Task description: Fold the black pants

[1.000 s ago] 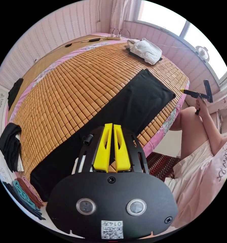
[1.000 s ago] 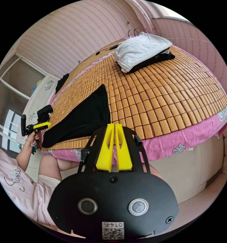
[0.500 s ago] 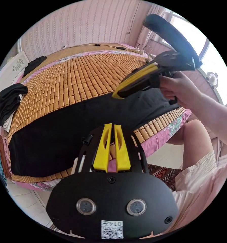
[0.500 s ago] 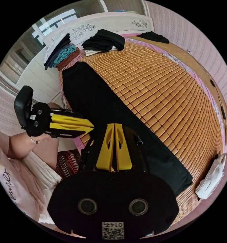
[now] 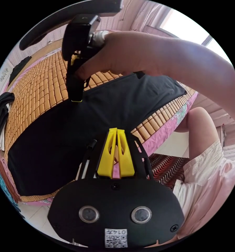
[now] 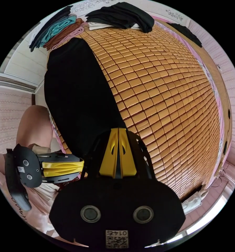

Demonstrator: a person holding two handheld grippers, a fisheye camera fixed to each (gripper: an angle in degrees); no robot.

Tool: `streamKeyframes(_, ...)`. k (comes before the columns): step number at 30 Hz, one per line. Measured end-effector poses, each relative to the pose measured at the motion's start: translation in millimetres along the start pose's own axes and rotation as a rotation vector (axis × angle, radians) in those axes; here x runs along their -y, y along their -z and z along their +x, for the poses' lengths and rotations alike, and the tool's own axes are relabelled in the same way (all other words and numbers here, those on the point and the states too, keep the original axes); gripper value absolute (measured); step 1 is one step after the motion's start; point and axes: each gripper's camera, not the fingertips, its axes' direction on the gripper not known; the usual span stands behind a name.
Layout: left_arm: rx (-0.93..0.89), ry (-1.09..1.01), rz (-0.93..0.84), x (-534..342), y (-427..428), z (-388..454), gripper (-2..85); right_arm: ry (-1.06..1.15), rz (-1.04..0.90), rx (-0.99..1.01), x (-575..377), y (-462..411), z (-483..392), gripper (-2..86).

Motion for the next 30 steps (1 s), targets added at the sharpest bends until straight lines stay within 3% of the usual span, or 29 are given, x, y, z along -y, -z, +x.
streamKeyframes(4, -0.033, 0.012, -0.009, -6.8, -5.8, -0.8, -1.0, 0.018, -0.130, -0.014, 17.0, -6.0, -4.0, -0.5)
streamKeyframes(8, -0.001, 0.004, -0.001, -16.5, -10.4, 5.0, -0.9, 0.017, -0.108, -0.105, 14.0, -9.3, -6.4, -0.5)
streamKeyframes(11, -0.056, 0.054, 0.016, -21.5, -11.1, 0.7, -0.8, -0.076, 0.028, -0.112, -12.8, 9.1, 8.4, -0.5)
streamKeyframes(13, -0.086, 0.038, 0.062, -26.0, -8.2, 4.5, -0.6, -0.257, 0.242, -0.067, -75.1, 35.8, 33.4, -0.3)
streamKeyframes(16, -0.116, -0.020, 0.121, -26.3, -4.3, 19.2, 0.9, -0.554, 0.346, -0.095, -188.3, 44.8, 66.8, 0.5)
streamKeyframes(22, -0.159, -0.214, 0.170, -19.5, -10.7, 71.9, 6.5, -1.088, 0.223, -0.155, -406.5, 8.6, 85.1, 12.6)
streamKeyframes(26, -0.234, -0.346, 0.211, -7.9, -16.1, 123.6, 8.4, -1.150, 0.162, -0.013, -472.0, -26.7, 76.9, 13.6)
streamKeyframes(30, -0.253, -0.439, 0.198, 13.9, -28.3, 174.9, 9.6, -1.154, 0.161, 0.172, -514.1, -64.7, 78.4, 9.1)
